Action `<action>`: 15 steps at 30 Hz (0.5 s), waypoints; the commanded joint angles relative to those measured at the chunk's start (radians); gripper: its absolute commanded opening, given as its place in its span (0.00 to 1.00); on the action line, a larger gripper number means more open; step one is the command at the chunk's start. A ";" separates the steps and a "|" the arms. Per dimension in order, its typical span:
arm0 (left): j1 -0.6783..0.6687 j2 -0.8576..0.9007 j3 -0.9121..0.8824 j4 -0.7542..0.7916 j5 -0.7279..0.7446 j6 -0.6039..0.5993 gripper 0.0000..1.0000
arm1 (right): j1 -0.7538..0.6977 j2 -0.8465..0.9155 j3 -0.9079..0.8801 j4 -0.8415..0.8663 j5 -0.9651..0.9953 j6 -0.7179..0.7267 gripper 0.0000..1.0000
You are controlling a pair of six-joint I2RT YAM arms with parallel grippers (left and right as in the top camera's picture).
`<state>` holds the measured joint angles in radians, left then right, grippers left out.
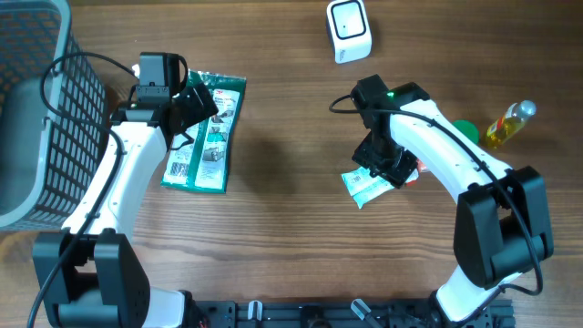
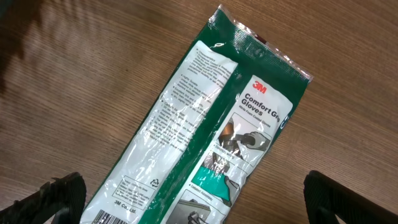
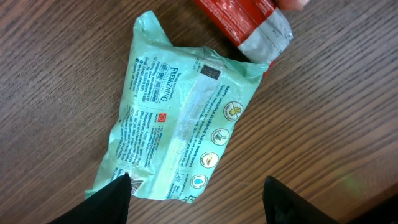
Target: Scan the item barcode
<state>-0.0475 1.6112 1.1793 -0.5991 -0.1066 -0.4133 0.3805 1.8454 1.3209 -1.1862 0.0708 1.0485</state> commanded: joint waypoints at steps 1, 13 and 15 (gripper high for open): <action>-0.002 0.001 0.006 0.003 0.001 -0.013 1.00 | -0.003 -0.045 -0.007 -0.030 -0.003 0.021 0.67; -0.002 0.001 0.006 0.002 0.001 -0.013 1.00 | -0.032 -0.246 -0.277 0.210 -0.010 0.133 0.65; -0.002 0.001 0.006 0.002 0.001 -0.013 1.00 | -0.032 -0.246 -0.343 0.325 -0.010 0.133 0.63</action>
<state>-0.0475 1.6112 1.1793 -0.5995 -0.1062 -0.4133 0.3504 1.5986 1.0328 -0.9344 0.0780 1.1667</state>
